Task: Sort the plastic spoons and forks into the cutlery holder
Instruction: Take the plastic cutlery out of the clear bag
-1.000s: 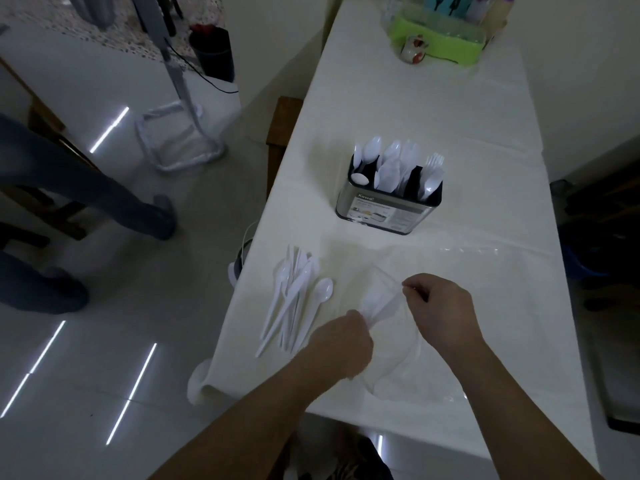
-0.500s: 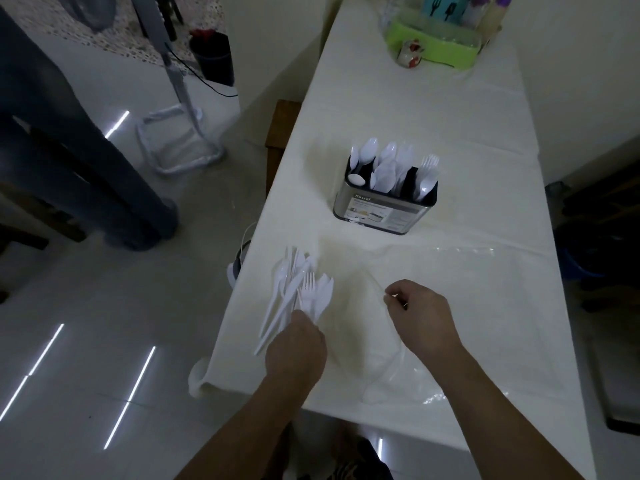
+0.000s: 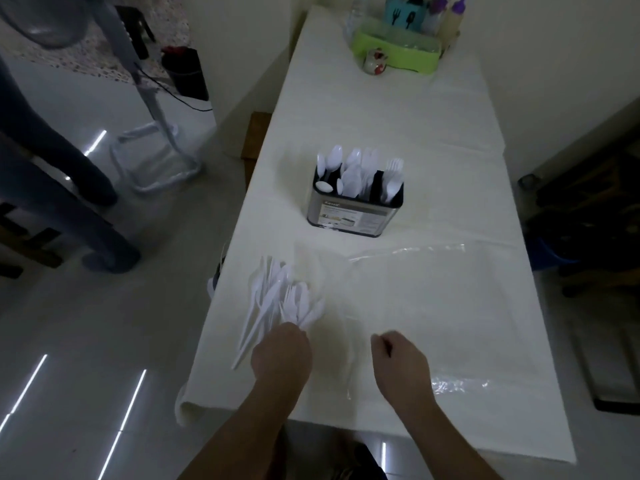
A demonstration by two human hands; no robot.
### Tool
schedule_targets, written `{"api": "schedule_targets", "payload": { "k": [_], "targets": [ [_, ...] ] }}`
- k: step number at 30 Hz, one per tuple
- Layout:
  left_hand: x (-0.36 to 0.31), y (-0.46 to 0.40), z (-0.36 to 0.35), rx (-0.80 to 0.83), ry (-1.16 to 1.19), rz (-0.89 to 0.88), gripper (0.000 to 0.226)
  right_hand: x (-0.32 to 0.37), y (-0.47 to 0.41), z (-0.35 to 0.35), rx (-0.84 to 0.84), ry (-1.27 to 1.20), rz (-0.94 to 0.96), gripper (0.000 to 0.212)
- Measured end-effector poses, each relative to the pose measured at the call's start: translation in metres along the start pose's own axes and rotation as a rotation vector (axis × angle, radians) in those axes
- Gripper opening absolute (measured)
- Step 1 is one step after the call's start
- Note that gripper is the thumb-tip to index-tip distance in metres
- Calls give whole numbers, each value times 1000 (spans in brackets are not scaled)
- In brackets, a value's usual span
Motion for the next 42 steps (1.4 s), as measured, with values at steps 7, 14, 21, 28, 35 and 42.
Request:
{"api": "schedule_targets", "payload": {
  "k": [7,14,21,28,35,42],
  "targets": [
    [-5,-3,13,14,-173,25,38,-97,39,-12,113,-634,-528,48],
    [-12,-2,20,111,-204,34,42,-121,24,-1,27,-1014,-619,38],
    [-51,-26,51,-132,-177,-155,12,-129,3,6,-70,-1201,-629,28],
    [-114,-69,67,-182,-229,-222,29,-144,-15,38,-158,-1091,-637,21],
    [-144,-89,67,-222,-203,-330,25,-179,-57,78,-305,-659,-540,27],
    [-184,-136,26,102,-100,-321,33,-172,-87,150,-454,-724,-454,14]
  ]
}}
Point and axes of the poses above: each hand's wrist, its own y-axis away from the middle knuckle, its own z-axis out of the back of the hand, x = y × z, the point moved 5 cm from there along -y, towards the middle knuckle, and after that the axes turned 13 degrees about x, right-handed, at the moved point
